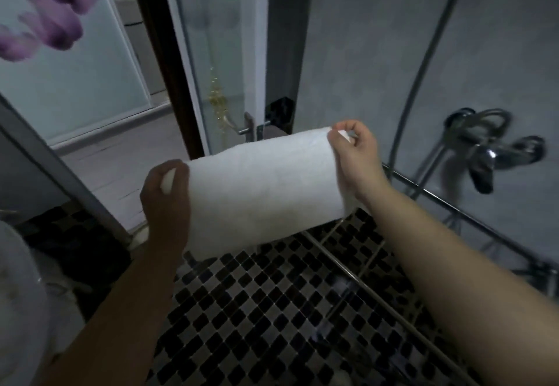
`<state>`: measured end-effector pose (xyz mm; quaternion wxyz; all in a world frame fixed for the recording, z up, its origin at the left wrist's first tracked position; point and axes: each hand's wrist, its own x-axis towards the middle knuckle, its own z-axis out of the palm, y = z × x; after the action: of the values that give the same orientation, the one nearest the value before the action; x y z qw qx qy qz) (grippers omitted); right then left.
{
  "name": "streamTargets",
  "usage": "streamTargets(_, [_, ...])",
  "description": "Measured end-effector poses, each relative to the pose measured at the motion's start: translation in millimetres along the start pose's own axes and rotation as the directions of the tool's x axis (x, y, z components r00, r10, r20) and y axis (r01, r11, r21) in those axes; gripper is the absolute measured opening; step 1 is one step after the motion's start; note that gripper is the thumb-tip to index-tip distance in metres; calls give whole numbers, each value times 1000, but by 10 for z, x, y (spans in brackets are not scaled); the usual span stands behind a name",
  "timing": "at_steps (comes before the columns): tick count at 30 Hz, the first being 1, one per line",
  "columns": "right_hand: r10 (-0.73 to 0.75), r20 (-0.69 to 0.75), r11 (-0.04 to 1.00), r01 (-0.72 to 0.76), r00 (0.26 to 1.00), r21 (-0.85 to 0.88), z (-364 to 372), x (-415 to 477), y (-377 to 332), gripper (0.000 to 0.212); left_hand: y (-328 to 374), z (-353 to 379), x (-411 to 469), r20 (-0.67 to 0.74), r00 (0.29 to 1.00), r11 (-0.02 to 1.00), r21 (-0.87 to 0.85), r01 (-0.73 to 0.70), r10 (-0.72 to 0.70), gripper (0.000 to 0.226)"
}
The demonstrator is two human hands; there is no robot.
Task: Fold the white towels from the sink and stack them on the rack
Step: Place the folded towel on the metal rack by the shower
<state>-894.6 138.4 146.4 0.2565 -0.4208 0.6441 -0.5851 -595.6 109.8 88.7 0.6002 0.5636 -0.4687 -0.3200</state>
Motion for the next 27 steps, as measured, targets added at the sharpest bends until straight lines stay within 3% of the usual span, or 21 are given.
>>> streamTargets(11, [21, -217, 997, -35, 976, -63, -1732, 40, 408, 13, 279, 1508, -718, 301, 949, 993, -31, 112, -97, 8])
streamTargets(15, [14, -300, 993, -47, 954, -105, -2277, -28, 591, 14, 310, 1996, -1058, 417, 902, 991, -14, 134, -116, 19])
streamTargets(22, [59, -433, 988, -115, 899, -103, -3107, -196, 793, 12, 456, 2584, -1536, 523, 841, 984, -20, 175, -139, 9])
streamTargets(27, [135, -521, 981, -189, 843, -51, -3603, -239, 1043, 11, 410, 2905, -1955, 635, 749, 965, -17, 261, -191, 19])
